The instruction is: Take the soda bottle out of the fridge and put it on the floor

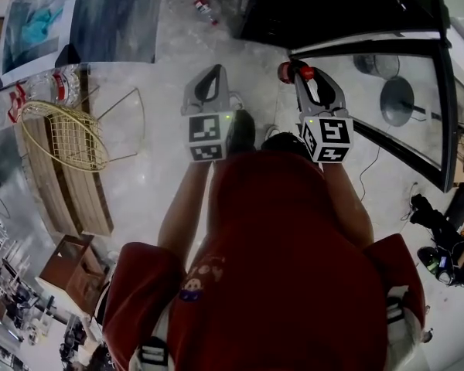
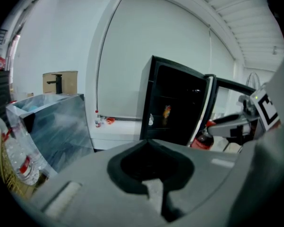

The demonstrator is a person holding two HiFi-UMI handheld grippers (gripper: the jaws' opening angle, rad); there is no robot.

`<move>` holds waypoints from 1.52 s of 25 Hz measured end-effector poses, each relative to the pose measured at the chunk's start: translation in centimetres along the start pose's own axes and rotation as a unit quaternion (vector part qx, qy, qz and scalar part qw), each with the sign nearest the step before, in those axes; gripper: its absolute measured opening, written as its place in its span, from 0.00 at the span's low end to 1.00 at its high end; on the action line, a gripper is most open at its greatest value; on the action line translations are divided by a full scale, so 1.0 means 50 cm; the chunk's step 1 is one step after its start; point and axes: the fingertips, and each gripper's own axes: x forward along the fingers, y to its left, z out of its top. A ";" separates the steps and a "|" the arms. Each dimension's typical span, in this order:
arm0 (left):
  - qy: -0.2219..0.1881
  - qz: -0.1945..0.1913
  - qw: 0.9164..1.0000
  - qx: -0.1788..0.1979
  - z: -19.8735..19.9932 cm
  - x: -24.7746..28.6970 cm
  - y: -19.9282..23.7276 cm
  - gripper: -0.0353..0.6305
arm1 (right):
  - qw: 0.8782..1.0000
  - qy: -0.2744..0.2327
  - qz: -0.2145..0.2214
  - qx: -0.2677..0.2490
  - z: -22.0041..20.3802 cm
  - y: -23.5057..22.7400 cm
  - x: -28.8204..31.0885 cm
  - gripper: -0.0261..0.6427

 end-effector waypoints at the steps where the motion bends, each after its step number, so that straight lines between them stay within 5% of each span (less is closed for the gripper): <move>1: 0.001 -0.001 1.000 0.002 -0.003 -0.001 -0.004 0.05 | 1.000 0.000 0.000 0.002 -0.007 -0.001 -0.002 0.24; 15: -0.001 0.012 0.999 0.034 -0.008 -0.043 -0.198 0.05 | 1.000 -0.017 0.019 -0.003 -0.104 -0.085 -0.121 0.24; 27: -0.003 0.056 0.998 0.039 -0.097 -0.152 -0.391 0.05 | 0.998 -0.025 0.053 -0.009 -0.236 -0.139 -0.277 0.24; 38: 0.002 0.061 0.997 0.040 -0.144 -0.235 -0.404 0.06 | 0.998 0.002 0.066 -0.010 -0.303 -0.077 -0.329 0.24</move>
